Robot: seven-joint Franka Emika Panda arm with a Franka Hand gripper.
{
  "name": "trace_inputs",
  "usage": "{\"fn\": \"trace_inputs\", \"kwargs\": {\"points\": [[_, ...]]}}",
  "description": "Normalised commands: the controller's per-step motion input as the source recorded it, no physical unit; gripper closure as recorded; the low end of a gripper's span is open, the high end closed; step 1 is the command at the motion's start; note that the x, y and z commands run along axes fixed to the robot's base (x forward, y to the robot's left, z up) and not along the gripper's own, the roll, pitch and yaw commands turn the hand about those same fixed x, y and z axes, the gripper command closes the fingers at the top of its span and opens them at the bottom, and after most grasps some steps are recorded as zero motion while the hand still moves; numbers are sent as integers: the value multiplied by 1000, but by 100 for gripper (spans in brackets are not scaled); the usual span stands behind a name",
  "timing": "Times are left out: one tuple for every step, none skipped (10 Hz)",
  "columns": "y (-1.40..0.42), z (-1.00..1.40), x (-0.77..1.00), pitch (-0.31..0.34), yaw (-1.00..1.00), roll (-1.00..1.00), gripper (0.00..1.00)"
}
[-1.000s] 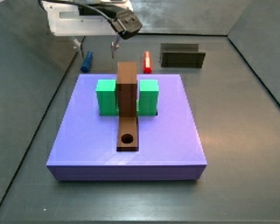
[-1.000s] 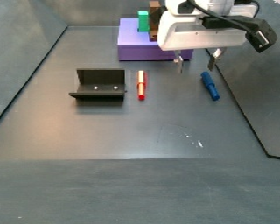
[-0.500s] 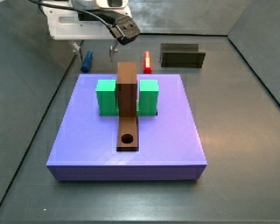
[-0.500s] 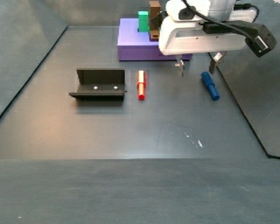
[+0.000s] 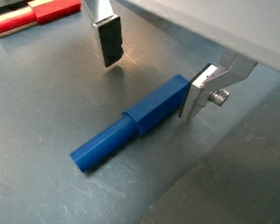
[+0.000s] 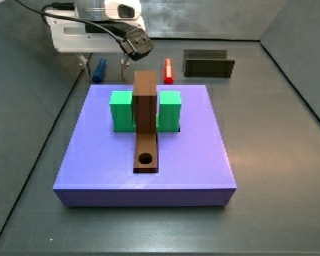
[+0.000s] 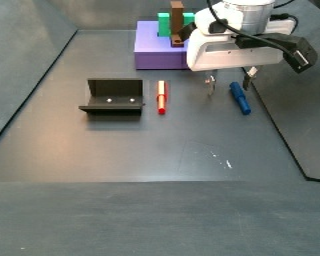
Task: Pick up the blue object. Move up. Place the blue object on the fixture. Regrasp the blue object. Move to above the board. Insert the blue object.
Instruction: Pick up the blue object.
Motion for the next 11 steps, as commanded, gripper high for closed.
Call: {"fn": "trace_inputs", "kwargs": {"points": [[0, -89, 0, -17, 0, -33, 0], [0, 0, -34, -6, 3, 7, 0], [0, 0, 0, 0, 0, 0, 0], [0, 0, 0, 0, 0, 0, 100], [0, 0, 0, 0, 0, 0, 100], [0, 0, 0, 0, 0, 0, 100], [0, 0, 0, 0, 0, 0, 100], [0, 0, 0, 0, 0, 0, 100], [0, 0, 0, 0, 0, 0, 100], [0, 0, 0, 0, 0, 0, 100], [0, 0, 0, 0, 0, 0, 100]]}}
